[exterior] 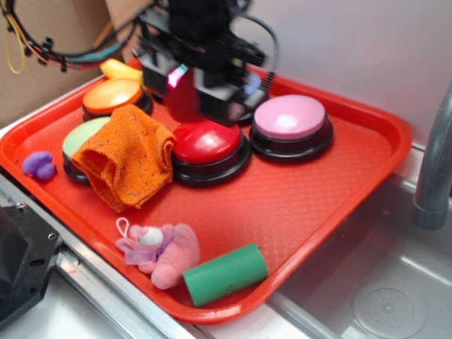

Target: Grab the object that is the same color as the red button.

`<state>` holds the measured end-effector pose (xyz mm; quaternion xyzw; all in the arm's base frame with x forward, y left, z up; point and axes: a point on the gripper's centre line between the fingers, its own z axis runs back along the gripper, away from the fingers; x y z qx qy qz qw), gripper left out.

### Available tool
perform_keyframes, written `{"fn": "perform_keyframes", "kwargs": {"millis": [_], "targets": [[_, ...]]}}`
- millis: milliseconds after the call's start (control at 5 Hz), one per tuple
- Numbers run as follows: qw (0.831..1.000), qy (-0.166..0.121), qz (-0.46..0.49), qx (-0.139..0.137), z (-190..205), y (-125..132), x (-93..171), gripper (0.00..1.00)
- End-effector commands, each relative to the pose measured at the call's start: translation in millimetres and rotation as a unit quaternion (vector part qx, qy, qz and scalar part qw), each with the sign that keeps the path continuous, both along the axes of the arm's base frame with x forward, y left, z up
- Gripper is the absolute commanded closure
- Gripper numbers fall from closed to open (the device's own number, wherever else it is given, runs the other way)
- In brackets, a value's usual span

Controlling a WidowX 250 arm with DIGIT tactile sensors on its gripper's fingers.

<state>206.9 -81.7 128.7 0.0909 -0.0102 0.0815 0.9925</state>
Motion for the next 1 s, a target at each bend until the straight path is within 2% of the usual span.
{"fn": "perform_keyframes", "kwargs": {"millis": [0,200,600,800], "targets": [[0.994,-0.093,-0.039,-0.036,59,38,-19,1.00],[0.993,-0.102,-0.012,-0.055,66,56,-28,1.00],[0.990,-0.110,0.056,-0.062,68,89,-32,1.00],[0.989,-0.107,0.080,-0.059,67,95,-31,1.00]]}}
